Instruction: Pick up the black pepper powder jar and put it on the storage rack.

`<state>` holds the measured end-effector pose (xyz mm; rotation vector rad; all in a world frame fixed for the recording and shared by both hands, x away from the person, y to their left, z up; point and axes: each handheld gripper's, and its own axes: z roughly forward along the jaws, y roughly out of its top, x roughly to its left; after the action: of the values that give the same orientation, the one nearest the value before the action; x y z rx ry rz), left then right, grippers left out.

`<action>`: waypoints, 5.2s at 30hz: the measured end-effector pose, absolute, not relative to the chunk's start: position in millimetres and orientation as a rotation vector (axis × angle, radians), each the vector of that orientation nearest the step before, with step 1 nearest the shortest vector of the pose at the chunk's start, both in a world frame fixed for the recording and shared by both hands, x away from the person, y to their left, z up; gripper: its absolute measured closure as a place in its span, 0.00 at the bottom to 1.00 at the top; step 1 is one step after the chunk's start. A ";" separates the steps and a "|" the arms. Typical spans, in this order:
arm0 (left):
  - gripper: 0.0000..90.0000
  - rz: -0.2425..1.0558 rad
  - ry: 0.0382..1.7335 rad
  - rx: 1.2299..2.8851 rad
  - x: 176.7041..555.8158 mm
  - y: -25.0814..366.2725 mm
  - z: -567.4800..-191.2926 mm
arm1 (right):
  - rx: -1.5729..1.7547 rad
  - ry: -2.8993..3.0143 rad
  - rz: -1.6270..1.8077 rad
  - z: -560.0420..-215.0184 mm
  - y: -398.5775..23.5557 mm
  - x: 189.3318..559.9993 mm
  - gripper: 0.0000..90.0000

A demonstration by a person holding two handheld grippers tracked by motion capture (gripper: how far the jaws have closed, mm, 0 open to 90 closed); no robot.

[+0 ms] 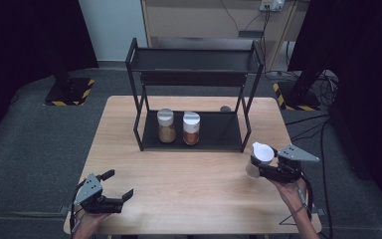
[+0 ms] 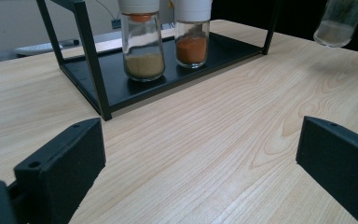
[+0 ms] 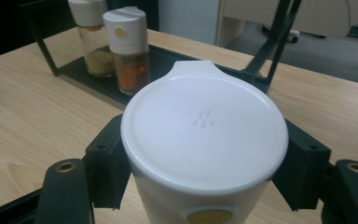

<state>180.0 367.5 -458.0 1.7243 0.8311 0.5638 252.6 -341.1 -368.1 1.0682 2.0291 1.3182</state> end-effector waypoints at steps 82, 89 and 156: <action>0.01 0.563 0.847 1.715 179.7 369.6 -459.1 | 1.132 2.002 1.219 -386.9 -204.3 404.4 0.34; 0.01 0.563 0.844 1.721 180.0 369.3 -458.8 | 1.138 2.013 1.220 -394.3 -204.9 405.0 0.34; 0.01 0.564 0.843 1.711 179.5 369.1 -459.3 | 0.782 2.066 1.478 -305.7 -254.6 336.1 0.13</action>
<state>179.5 369.1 -459.3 1.7113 0.8433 0.5644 336.1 -254.6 -305.7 0.7825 2.0660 1.4777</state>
